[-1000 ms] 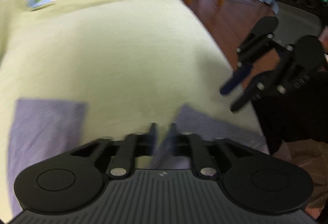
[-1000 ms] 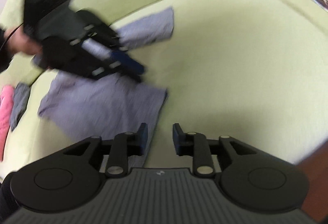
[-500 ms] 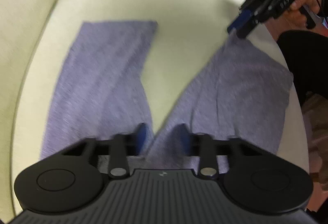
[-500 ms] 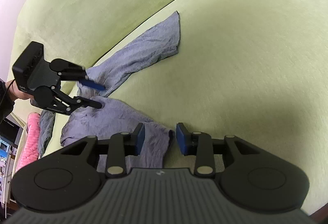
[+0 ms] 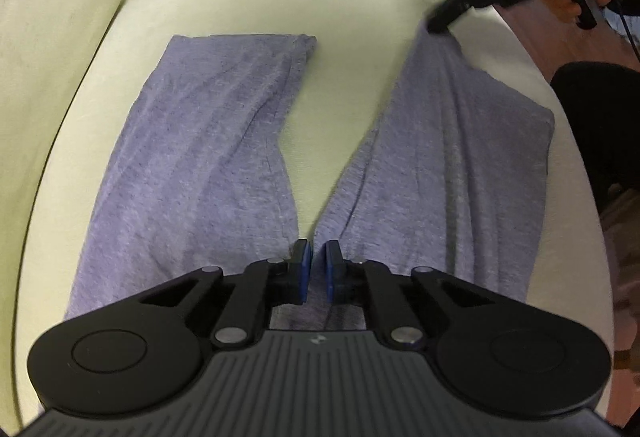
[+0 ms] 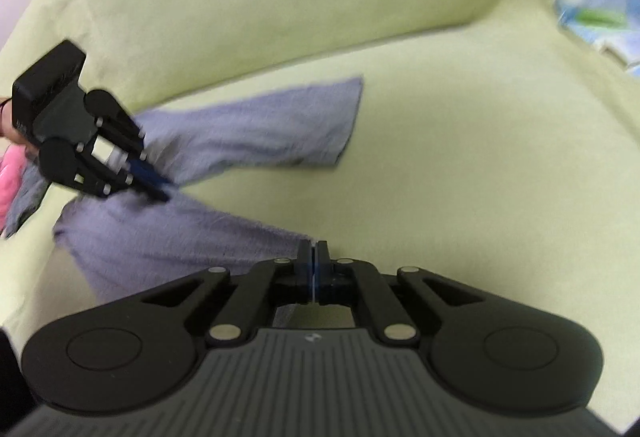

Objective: Fold clothes

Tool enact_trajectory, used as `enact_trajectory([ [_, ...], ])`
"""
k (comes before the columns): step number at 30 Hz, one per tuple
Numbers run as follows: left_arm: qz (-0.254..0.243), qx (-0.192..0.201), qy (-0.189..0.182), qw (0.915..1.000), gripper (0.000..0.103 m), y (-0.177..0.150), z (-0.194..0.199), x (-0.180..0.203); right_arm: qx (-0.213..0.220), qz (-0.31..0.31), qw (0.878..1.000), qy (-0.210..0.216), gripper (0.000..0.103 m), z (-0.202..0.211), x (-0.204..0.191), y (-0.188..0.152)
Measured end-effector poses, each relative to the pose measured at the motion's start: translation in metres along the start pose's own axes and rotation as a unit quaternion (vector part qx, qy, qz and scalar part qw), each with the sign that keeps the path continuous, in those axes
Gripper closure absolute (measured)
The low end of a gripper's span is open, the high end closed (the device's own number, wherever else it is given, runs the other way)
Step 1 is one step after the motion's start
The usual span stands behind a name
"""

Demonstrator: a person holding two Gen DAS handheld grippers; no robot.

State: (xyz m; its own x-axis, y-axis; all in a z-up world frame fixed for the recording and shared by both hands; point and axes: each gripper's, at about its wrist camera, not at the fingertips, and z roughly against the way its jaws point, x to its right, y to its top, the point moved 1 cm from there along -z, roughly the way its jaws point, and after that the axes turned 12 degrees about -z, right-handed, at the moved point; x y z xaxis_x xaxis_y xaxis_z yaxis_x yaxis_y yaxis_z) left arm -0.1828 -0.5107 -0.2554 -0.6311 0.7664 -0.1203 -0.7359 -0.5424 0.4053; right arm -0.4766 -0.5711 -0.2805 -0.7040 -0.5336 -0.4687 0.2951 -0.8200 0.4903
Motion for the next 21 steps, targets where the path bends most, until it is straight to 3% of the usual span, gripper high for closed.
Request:
enact_trajectory([
  [2,0.011,0.015,0.005,0.9998,0.091,0.005,0.006,-0.003,-0.006,-0.011,1.000,-0.003,0.090,0.001,0.003,-0.003],
  [3,0.013,0.022,0.005,0.9997,0.091,0.009,0.007,-0.004,-0.009,-0.023,1.000,-0.004,0.075,0.001,0.005,-0.004],
  [4,0.014,0.029,0.005,0.9995,0.090,0.013,0.008,-0.004,-0.010,-0.040,0.999,-0.002,0.072,0.001,0.009,-0.005],
  [7,0.003,0.041,0.005,0.9992,0.079,0.034,0.004,-0.004,-0.016,-0.077,0.997,-0.003,0.074,-0.001,0.017,-0.007],
  [12,-0.001,0.041,-0.021,0.9989,0.077,0.068,-0.022,0.003,-0.039,-0.073,0.996,-0.022,0.073,-0.006,0.014,-0.001],
  [21,-0.023,0.008,-0.052,0.9983,0.077,0.093,-0.050,0.015,-0.065,-0.025,0.997,-0.037,0.068,-0.008,0.005,0.003],
])
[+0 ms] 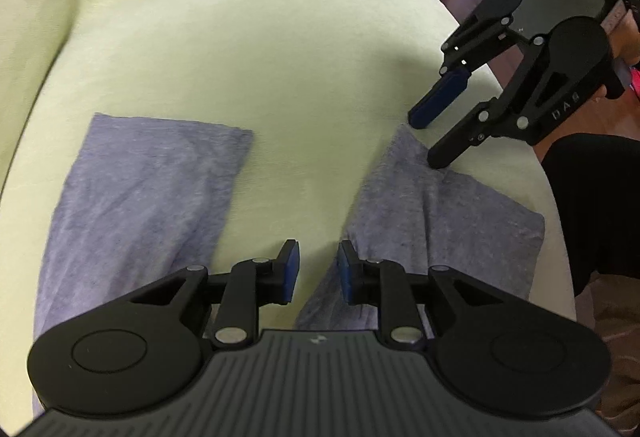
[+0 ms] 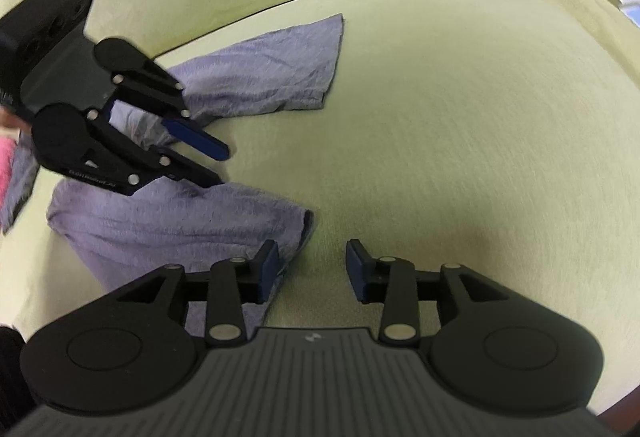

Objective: Fold clothes

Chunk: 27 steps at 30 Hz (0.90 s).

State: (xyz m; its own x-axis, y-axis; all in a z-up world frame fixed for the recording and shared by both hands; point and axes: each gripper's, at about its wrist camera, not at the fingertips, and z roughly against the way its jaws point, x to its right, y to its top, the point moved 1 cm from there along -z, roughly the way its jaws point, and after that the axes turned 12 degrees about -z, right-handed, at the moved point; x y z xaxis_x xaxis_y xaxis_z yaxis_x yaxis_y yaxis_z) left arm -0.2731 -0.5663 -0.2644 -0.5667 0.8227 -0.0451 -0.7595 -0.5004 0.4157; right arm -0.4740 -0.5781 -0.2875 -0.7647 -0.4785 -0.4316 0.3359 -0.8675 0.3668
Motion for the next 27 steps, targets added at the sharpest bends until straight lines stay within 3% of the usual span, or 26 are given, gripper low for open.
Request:
enact_trajectory([
  [7,-0.023,-0.022,-0.006,0.9995,0.077,0.005,-0.001,0.009,-0.008,0.031,0.999,-0.003,0.053,-0.003,-0.010,-0.001],
  [16,-0.049,-0.039,-0.009,0.9980,0.079,0.007,-0.003,0.022,-0.009,0.042,0.999,-0.005,0.051,-0.003,-0.013,-0.002],
  [18,-0.050,-0.040,-0.008,0.9979,0.081,0.006,-0.003,0.023,-0.009,0.045,0.999,-0.007,0.051,-0.003,-0.014,-0.003],
  [21,-0.055,-0.039,-0.005,0.9977,0.094,0.005,-0.004,0.028,-0.009,0.046,0.999,-0.009,0.051,-0.004,-0.014,-0.003],
  [27,-0.056,-0.039,0.003,0.9976,0.101,0.002,-0.005,0.035,-0.010,0.049,0.999,-0.012,0.049,-0.004,-0.016,-0.004],
])
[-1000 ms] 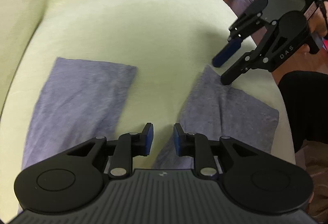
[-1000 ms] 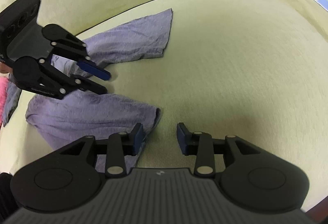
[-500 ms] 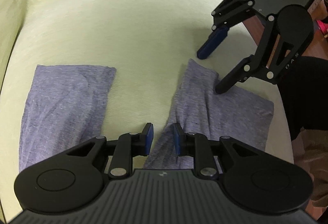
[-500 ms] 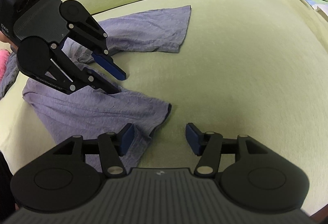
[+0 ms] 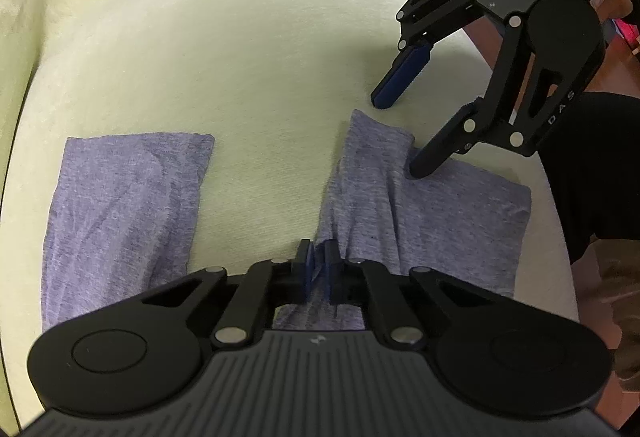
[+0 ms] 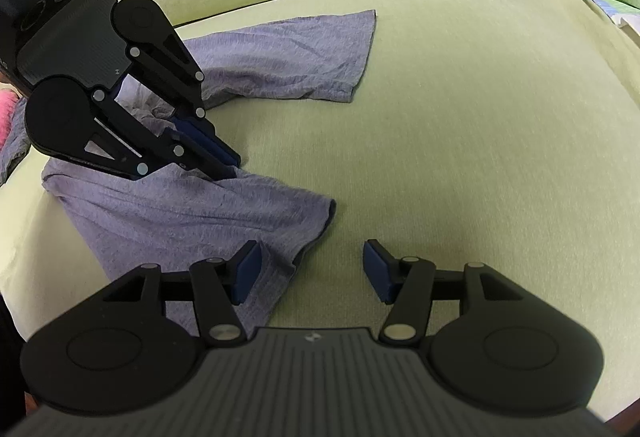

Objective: Fold clothes

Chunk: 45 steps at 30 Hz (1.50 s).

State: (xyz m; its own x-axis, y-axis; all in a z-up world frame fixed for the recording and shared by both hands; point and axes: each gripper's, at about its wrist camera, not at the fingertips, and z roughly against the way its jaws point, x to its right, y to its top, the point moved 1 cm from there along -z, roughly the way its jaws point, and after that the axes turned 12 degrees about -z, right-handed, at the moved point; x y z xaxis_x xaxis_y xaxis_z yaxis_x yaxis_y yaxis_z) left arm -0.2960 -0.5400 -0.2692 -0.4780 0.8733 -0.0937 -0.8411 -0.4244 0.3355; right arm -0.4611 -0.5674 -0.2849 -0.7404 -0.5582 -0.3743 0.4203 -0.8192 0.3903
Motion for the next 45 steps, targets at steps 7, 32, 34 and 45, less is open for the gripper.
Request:
enact_trajectory([
  [7,0.000,0.001,0.007,1.0000,0.101,-0.004,-0.001,0.004,-0.003,0.001,1.000,-0.002,0.049,0.000,0.000,0.001],
  [32,0.054,0.033,0.071,0.9955,0.101,-0.028,0.015,-0.009,0.044,-0.033,0.998,0.023,0.048,0.014,0.009,0.009],
  [34,0.056,0.032,0.074,0.9951,0.101,-0.039,0.023,-0.009,0.045,-0.038,0.998,0.027,0.056,0.011,0.014,0.012],
  [45,0.109,0.041,0.073,0.9905,0.100,-0.083,0.083,0.045,-0.002,-0.054,0.995,0.088,0.102,-0.016,0.025,0.028],
])
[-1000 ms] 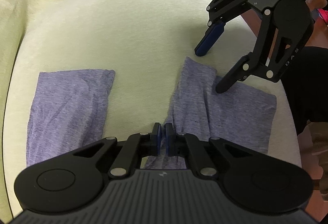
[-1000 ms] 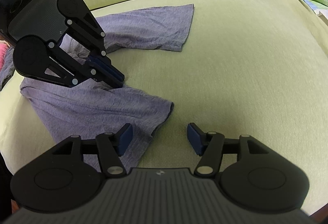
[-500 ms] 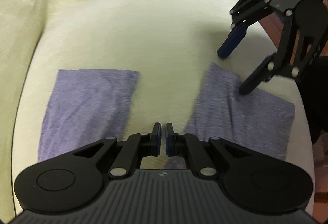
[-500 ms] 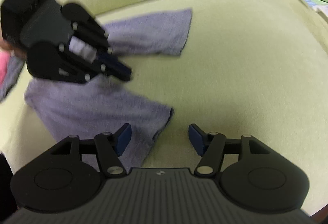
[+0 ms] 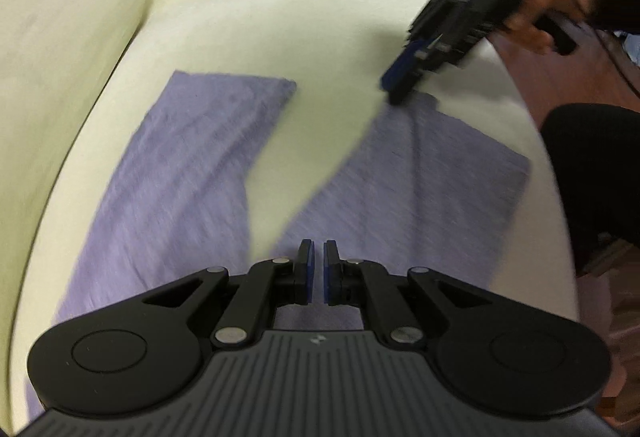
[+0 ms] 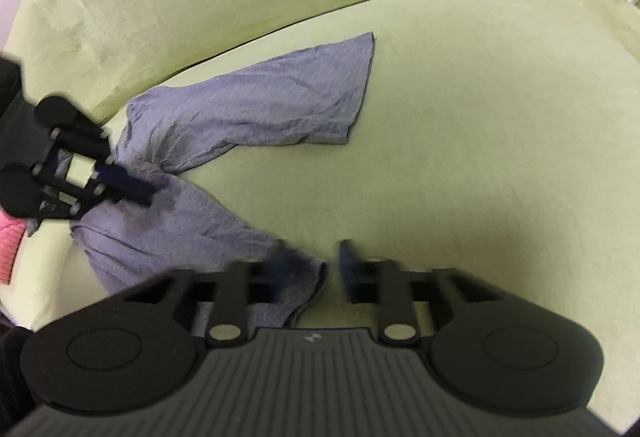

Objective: Fold clothes

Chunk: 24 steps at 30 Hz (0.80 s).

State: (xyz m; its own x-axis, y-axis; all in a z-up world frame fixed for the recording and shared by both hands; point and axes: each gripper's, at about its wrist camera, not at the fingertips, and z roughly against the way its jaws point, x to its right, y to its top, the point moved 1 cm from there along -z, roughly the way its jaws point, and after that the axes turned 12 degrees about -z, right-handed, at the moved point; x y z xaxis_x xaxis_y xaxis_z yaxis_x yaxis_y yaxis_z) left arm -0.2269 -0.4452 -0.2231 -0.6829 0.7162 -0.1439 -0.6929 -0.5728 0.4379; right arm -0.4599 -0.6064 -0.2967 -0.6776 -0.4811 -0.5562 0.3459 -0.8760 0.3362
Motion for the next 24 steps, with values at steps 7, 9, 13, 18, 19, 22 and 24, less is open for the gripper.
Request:
enact_trajectory([
  [7,0.033,0.007,-0.001,0.9994,0.100,-0.018,0.000,0.043,0.042,0.028,0.998,-0.031,0.102,0.006,-0.006,0.007],
  [9,0.045,0.011,0.008,0.9989,0.100,-0.022,0.004,0.051,0.050,0.028,0.998,-0.030,0.098,0.010,-0.010,0.007],
  [13,0.041,0.010,0.032,0.9986,0.099,-0.029,0.010,0.064,0.065,0.038,0.996,-0.044,0.085,0.030,-0.018,-0.008],
  [18,0.025,-0.003,0.088,0.9958,0.097,-0.052,0.030,0.084,0.040,0.119,0.991,-0.055,0.085,0.048,-0.048,-0.053],
  [19,0.025,-0.005,0.091,0.9955,0.095,-0.055,0.032,0.085,0.027,0.169,0.983,-0.064,0.085,0.049,-0.061,-0.070],
  [22,0.031,-0.024,0.110,0.9931,0.090,-0.077,0.042,0.089,0.003,0.283,0.955,-0.088,0.085,0.045,-0.088,-0.106],
  [24,0.036,-0.038,0.123,0.9910,0.090,-0.094,0.050,0.091,-0.008,0.351,0.930,-0.107,0.085,0.038,-0.102,-0.125],
])
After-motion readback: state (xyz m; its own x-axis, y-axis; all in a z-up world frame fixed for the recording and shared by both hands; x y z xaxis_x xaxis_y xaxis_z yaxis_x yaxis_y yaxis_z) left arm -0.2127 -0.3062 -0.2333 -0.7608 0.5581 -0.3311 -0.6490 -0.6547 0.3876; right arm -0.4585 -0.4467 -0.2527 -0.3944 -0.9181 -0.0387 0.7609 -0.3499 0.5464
